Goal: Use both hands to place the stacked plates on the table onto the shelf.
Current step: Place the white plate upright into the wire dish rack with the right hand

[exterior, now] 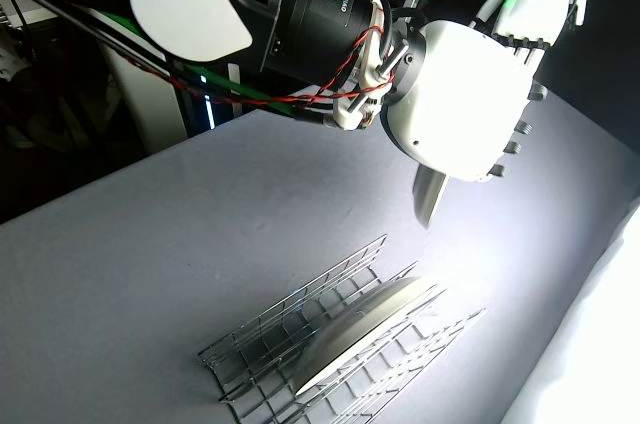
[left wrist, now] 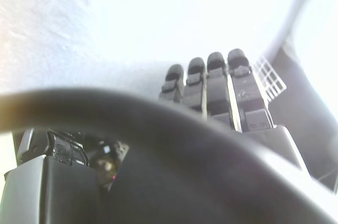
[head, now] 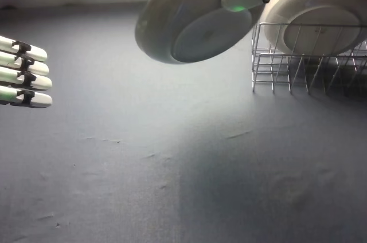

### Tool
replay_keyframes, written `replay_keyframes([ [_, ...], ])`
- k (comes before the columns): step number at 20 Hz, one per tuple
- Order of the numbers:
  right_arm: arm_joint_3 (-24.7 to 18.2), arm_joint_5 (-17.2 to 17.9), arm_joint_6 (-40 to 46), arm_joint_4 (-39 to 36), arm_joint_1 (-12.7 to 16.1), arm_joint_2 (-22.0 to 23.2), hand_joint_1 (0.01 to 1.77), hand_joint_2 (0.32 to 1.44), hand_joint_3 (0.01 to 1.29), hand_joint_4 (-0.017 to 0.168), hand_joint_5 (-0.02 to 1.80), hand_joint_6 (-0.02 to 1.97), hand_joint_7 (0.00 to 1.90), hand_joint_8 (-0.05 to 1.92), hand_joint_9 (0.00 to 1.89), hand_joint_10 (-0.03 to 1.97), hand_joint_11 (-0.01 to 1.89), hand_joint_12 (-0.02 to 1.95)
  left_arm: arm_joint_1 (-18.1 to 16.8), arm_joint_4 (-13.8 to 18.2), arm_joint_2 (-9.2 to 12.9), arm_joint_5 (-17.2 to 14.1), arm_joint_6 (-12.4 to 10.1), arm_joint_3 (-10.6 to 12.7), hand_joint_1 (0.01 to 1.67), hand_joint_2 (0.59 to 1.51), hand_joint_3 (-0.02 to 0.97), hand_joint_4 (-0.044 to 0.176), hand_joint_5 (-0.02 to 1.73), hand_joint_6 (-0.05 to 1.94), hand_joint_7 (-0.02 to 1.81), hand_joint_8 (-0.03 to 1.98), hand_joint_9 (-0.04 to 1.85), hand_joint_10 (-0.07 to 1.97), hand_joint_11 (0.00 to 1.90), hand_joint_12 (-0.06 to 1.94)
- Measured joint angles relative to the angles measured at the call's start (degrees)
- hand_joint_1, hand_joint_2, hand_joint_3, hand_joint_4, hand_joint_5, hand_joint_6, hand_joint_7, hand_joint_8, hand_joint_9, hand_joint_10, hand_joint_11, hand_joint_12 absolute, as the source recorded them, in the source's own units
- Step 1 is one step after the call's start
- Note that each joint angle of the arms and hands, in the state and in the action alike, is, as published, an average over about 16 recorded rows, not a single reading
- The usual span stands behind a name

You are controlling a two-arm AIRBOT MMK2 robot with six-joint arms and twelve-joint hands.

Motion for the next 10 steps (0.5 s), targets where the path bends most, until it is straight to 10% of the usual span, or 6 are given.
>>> replay_keyframes([
  [10, 1.62, -0.52, 0.19, -2.22, -0.63, 0.62, 1.4, 1.04, 0.01, -0.008, 0.92, 0.97, 1.07, 0.74, 0.95, 1.09, 0.81, 1.39, -0.13, 0.05, 0.0, 0.0, 0.0, -0.29, 0.01, 1.172, 0.014, 0.006, 0.02, 0.0, 0.02, 0.0, 0.02, 0.01, 0.02, 0.01],
])
